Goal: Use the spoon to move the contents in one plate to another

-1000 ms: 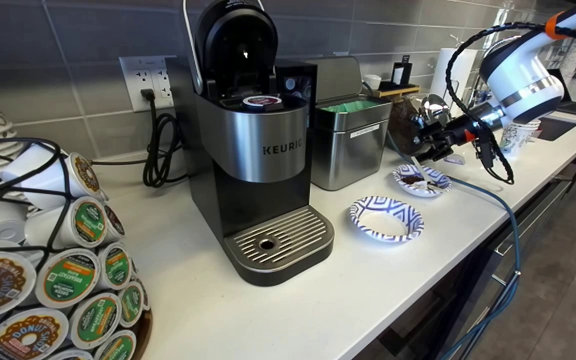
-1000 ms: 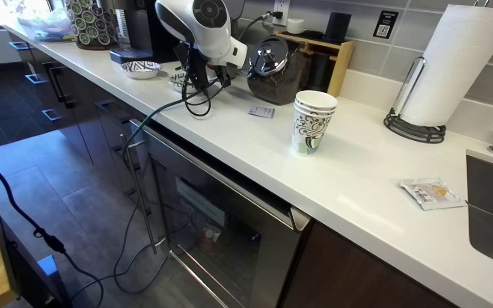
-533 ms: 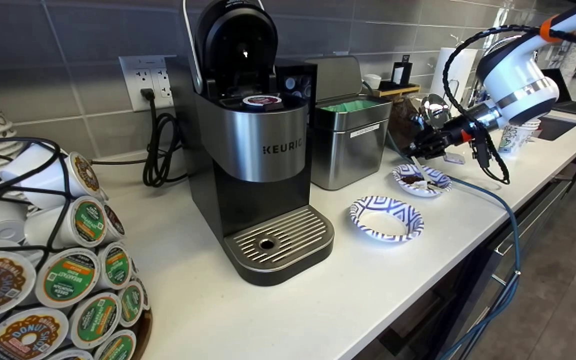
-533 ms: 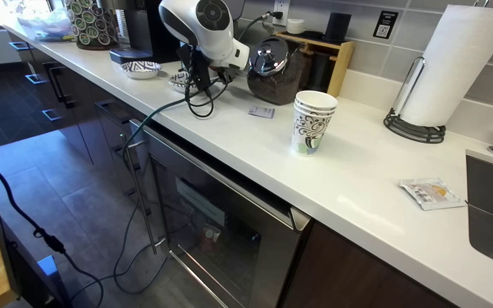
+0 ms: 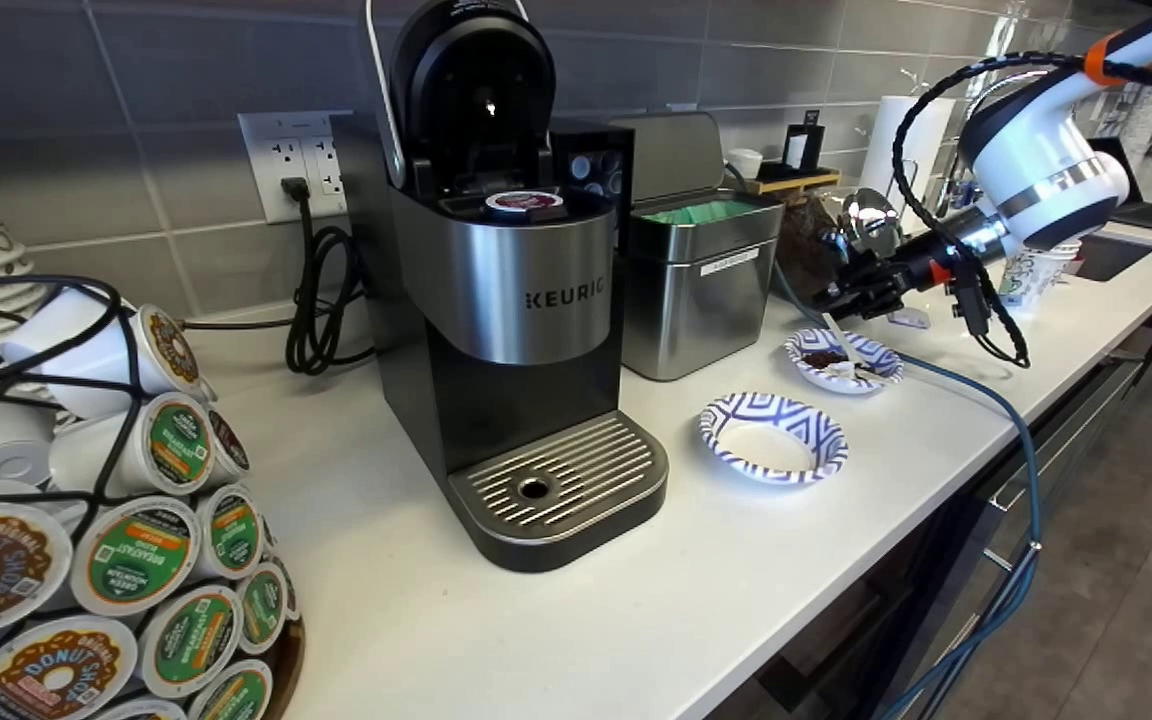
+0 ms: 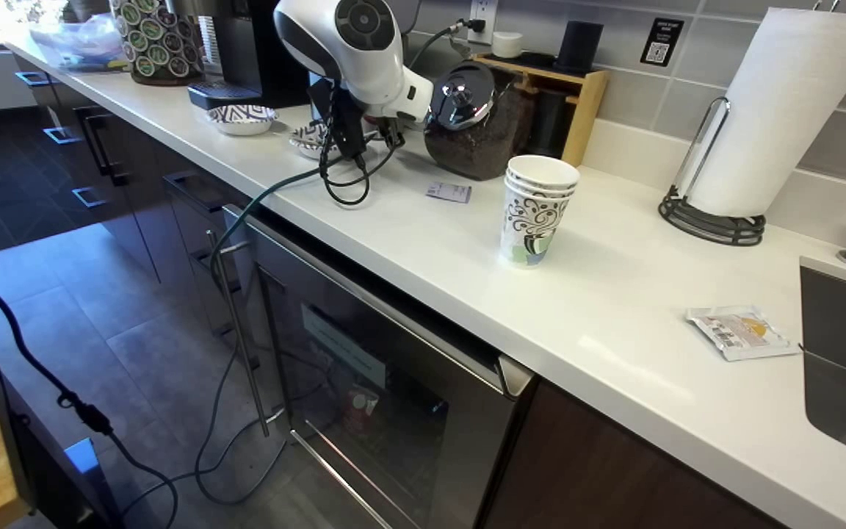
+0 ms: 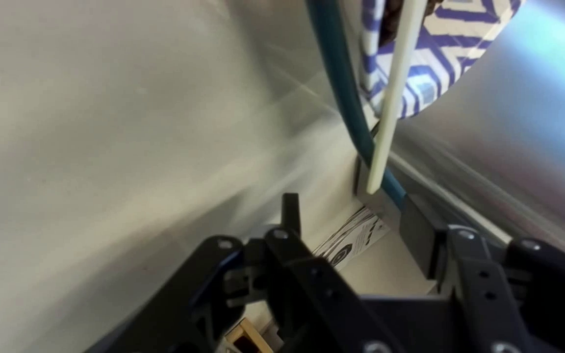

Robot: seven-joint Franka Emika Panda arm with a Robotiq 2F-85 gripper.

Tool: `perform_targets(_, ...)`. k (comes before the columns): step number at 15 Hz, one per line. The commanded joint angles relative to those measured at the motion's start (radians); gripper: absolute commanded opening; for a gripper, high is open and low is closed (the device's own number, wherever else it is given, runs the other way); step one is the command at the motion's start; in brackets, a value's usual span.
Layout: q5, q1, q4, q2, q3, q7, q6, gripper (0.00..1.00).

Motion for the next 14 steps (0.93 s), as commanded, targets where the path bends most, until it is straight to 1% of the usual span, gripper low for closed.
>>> perform_targets(1, 0.023, -0.002, -0.066, -0.043, 0.006, -0.013, 0.019, 0.49)
perform_targets(7, 0.03, -0.002, -0.164, -0.125, 0.007, -0.036, -0.001, 0.53)
perform_targets(9, 0.026, 0.002, -0.183, -0.143, 0.009, -0.032, -0.007, 0.51)
perform_targets(13, 0.015, 0.01, -0.208, -0.16, 0.009, -0.022, -0.02, 0.41)
perform_targets(14, 0.022, 0.013, -0.206, -0.155, 0.011, -0.033, -0.012, 0.41)
